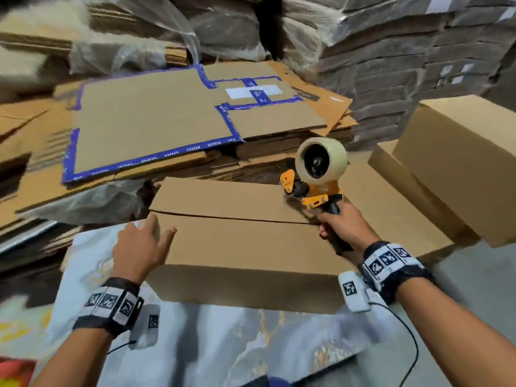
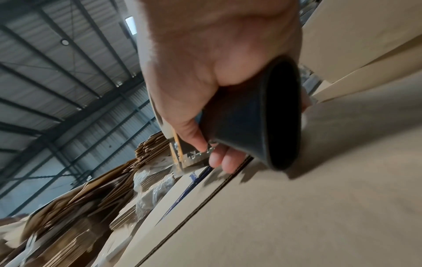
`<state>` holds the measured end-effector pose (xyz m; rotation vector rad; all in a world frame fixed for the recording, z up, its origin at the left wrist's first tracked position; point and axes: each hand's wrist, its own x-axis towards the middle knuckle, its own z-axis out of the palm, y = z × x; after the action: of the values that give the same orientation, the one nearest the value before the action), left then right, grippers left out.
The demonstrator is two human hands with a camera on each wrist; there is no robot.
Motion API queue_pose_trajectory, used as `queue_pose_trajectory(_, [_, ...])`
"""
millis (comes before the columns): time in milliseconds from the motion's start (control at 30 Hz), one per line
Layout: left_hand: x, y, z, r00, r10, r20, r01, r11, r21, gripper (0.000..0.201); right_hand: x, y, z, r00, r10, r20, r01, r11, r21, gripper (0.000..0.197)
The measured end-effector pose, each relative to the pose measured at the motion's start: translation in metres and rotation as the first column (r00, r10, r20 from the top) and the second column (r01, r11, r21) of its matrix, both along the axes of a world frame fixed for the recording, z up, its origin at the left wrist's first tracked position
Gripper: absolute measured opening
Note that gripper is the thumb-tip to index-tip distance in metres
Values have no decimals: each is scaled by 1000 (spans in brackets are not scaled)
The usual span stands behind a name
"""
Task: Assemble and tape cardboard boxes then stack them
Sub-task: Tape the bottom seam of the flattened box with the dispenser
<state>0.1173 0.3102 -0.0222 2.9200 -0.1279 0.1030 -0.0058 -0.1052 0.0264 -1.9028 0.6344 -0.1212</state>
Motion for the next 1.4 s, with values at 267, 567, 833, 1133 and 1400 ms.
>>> queue_pose_trajectory(267, [-60, 32, -16, 982, 184, -31, -181, 980, 86, 66, 20, 3, -3, 972, 230, -42, -234, 957, -173, 20])
queue_pose_trajectory(567, [-70, -35, 47, 991, 119, -59, -130, 781, -611, 29, 27, 33, 16, 935, 355, 0, -317, 835, -450, 19])
queue_pose_trajectory(833, [-67, -102, 108, 879, -323, -351, -476, -550, -686, 40, 30, 100, 38, 754, 618, 222, -551, 779, -299, 25])
queue_pose_trajectory(1133, [-72, -34, 91, 897, -344, -278, -441, -649, -620, 49, 60, 161, 36, 667, 742, 69, -729, 669, -144, 20])
queue_pose_trajectory(1400, [-66, 5, 73, 892, -220, -396, -443, -604, -663, 27, 78, 217, 40, 668, 741, 65, -738, 672, -64, 3])
